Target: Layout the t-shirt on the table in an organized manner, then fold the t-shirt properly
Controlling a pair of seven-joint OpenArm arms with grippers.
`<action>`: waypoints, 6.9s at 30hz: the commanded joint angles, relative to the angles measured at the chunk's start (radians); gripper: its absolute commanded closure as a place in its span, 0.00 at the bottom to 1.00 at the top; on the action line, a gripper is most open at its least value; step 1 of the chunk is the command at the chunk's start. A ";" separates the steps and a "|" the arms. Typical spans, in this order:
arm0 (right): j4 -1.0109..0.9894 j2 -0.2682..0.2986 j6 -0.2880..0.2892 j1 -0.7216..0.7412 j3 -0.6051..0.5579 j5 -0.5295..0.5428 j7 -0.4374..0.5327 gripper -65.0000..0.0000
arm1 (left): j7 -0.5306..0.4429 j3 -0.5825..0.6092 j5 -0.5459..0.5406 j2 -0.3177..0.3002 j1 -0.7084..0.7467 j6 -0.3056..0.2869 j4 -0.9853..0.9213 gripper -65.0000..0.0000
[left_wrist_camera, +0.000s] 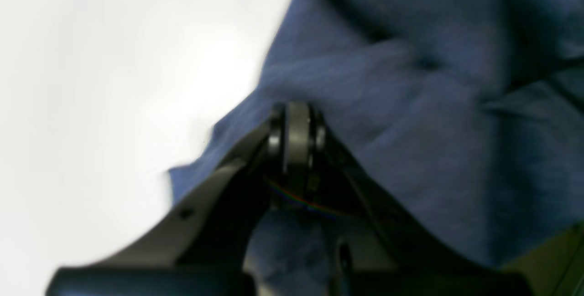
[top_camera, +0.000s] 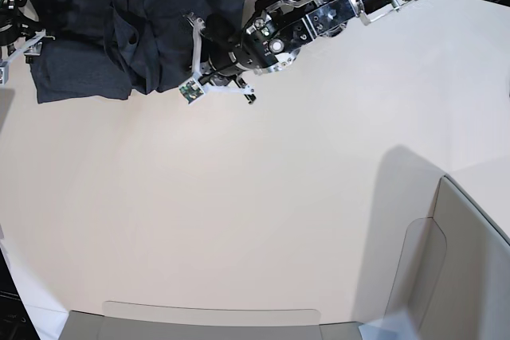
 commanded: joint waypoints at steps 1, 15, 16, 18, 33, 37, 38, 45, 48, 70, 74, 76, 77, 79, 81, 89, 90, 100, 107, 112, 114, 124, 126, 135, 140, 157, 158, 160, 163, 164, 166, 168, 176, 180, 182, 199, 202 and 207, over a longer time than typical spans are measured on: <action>0.014 0.018 0.009 -0.001 0.006 0.002 0.008 0.36 | -0.017 0.021 -0.009 0.027 -0.013 -0.006 0.021 0.99; 0.014 0.001 0.009 -0.001 0.006 0.002 0.010 0.36 | -0.023 0.071 0.009 0.087 -0.050 -0.006 0.015 0.99; 0.014 -0.001 0.009 -0.001 0.006 0.002 0.010 0.36 | -0.023 0.071 0.009 0.087 -0.053 -0.006 0.015 0.99; 0.014 -0.002 0.009 0.001 0.006 0.002 0.011 0.36 | -0.043 0.071 0.009 0.087 -0.054 -0.006 0.015 0.99; 0.014 -0.004 0.009 0.001 0.006 0.002 0.010 0.36 | -0.127 0.072 0.009 0.177 -0.051 -0.093 -0.131 0.99; 0.014 -0.004 0.009 0.001 0.005 0.002 0.010 0.36 | -0.156 0.072 0.009 0.196 -0.053 -0.096 -0.136 0.99; 0.014 -0.004 0.009 0.001 0.005 0.002 0.008 0.36 | -0.167 0.071 0.009 0.197 -0.054 -0.096 -0.137 0.99; 0.014 -0.007 0.009 0.001 0.005 0.005 0.008 0.36 | -0.310 0.069 0.009 0.249 -0.056 -0.096 -0.222 0.99; 0.014 -0.025 0.009 0.003 0.005 0.004 0.008 0.36 | -0.405 0.071 0.009 0.285 -0.056 -0.096 -0.292 0.99; -0.021 0.090 0.023 0.044 -0.026 0.159 -0.015 0.35 | -0.765 0.060 0.008 -0.022 -0.022 -0.087 -0.011 0.65; -0.115 0.136 0.023 0.049 0.028 0.331 -0.050 0.36 | -0.765 -0.028 0.008 -0.062 0.049 -0.087 -0.008 0.62; -0.172 0.160 0.023 0.041 0.029 0.424 -0.070 0.35 | -0.765 -0.086 0.008 -0.087 0.090 -0.092 -0.008 0.62; -0.205 0.176 0.023 0.041 0.029 0.469 -0.093 0.35 | -0.765 -0.109 0.008 -0.098 0.105 -0.092 -0.008 0.62; -0.284 0.196 0.023 0.041 0.031 0.578 -0.136 0.35 | -0.765 -0.141 0.008 -0.116 0.130 -0.093 -0.008 0.62; -0.348 0.216 0.023 0.039 0.034 0.662 -0.156 0.36 | -0.765 -0.154 0.008 -0.125 0.145 -0.093 -0.008 0.62; -0.511 0.303 0.023 -0.016 0.035 0.831 -0.214 0.35 | -0.765 -0.150 0.008 -0.131 0.159 -0.092 -0.008 0.62; -0.514 0.309 0.023 -0.019 0.038 0.840 -0.230 0.35 | -0.765 -0.154 0.008 -0.137 0.170 -0.093 -0.008 0.62; -0.517 0.311 0.023 -0.068 0.071 0.838 -0.239 0.36 | -0.765 -0.149 0.009 -0.136 0.181 -0.090 -0.013 0.62; -0.506 0.288 0.023 -0.067 0.072 0.848 -0.239 0.31 | -0.765 -0.147 0.009 -0.137 0.181 -0.089 -0.027 0.62; -0.482 0.283 0.023 -0.077 0.072 0.848 -0.237 0.09 | -0.765 -0.150 0.009 -0.136 0.196 -0.089 -0.048 0.62; -0.436 0.275 0.023 -0.086 0.071 0.848 -0.237 0.00 | -0.765 -0.154 0.009 -0.136 0.207 -0.089 -0.048 0.62; -0.373 0.229 0.023 -0.093 0.029 0.848 -0.239 0.00 | -0.765 -0.152 0.009 -0.136 0.208 -0.089 -0.045 0.62; -0.376 0.222 0.023 -0.093 0.011 0.848 -0.239 0.00 | -0.765 -0.147 0.009 -0.136 0.208 -0.087 -0.044 0.62; -0.403 0.189 0.023 -0.119 -0.049 0.921 -0.240 0.00 | -0.765 -0.146 0.009 -0.137 0.210 -0.087 -0.045 0.62; -0.486 0.196 0.023 -0.109 -0.047 0.911 -0.240 0.00 | -0.765 -0.147 0.009 -0.137 0.210 -0.087 -0.045 0.62; -0.552 0.199 0.023 -0.100 -0.038 0.800 -0.236 0.00 | -0.765 -0.146 0.009 -0.139 0.210 -0.087 -0.045 0.62; -0.552 0.199 0.023 -0.100 -0.026 0.800 -0.236 0.00 | -0.765 -0.146 0.009 -0.139 0.210 -0.087 -0.045 0.62; -0.552 0.199 0.023 -0.103 0.009 0.800 -0.239 0.00 | -0.765 -0.146 0.009 -0.139 0.210 -0.087 -0.045 0.62; -0.546 0.199 0.023 -0.116 0.061 0.803 -0.239 0.00 | -0.765 -0.149 0.009 -0.139 0.210 -0.087 -0.045 0.62; -0.546 0.199 0.023 -0.116 0.071 0.803 -0.240 0.00 | -0.765 -0.149 0.009 -0.139 0.210 -0.087 -0.047 0.62; -0.551 0.199 0.023 -0.117 0.077 0.803 -0.240 0.00 | -0.765 -0.150 0.009 -0.139 0.210 -0.087 -0.047 0.62; -0.551 0.196 0.023 -0.117 0.071 0.800 -0.240 0.00 | -0.765 -0.150 0.009 -0.139 0.210 -0.087 -0.047 0.62; -0.549 0.166 0.023 -0.111 0.017 0.803 -0.240 0.00 | -0.765 -0.150 0.009 -0.137 0.210 -0.087 -0.047 0.62; -0.548 0.166 0.023 -0.113 0.040 0.851 -0.240 0.00 | -0.765 -0.152 0.009 -0.139 0.210 -0.087 -0.047 0.62; -0.544 0.171 0.023 -0.116 0.055 0.901 -0.240 0.00 | -0.765 -0.152 0.009 -0.139 0.210 -0.087 -0.048 0.62; -0.414 0.185 0.023 -0.157 0.115 1.032 -0.240 0.00 | -0.764 -0.152 0.009 -0.139 0.210 -0.087 -0.050 0.62; -0.394 0.185 0.023 -0.162 0.149 1.030 -0.240 0.00 | -0.764 -0.152 0.009 -0.139 0.210 -0.087 -0.057 0.62; -0.394 0.222 0.023 -0.165 0.195 1.030 -0.240 0.00 | -0.764 -0.149 0.009 -0.139 0.210 -0.087 -0.070 0.62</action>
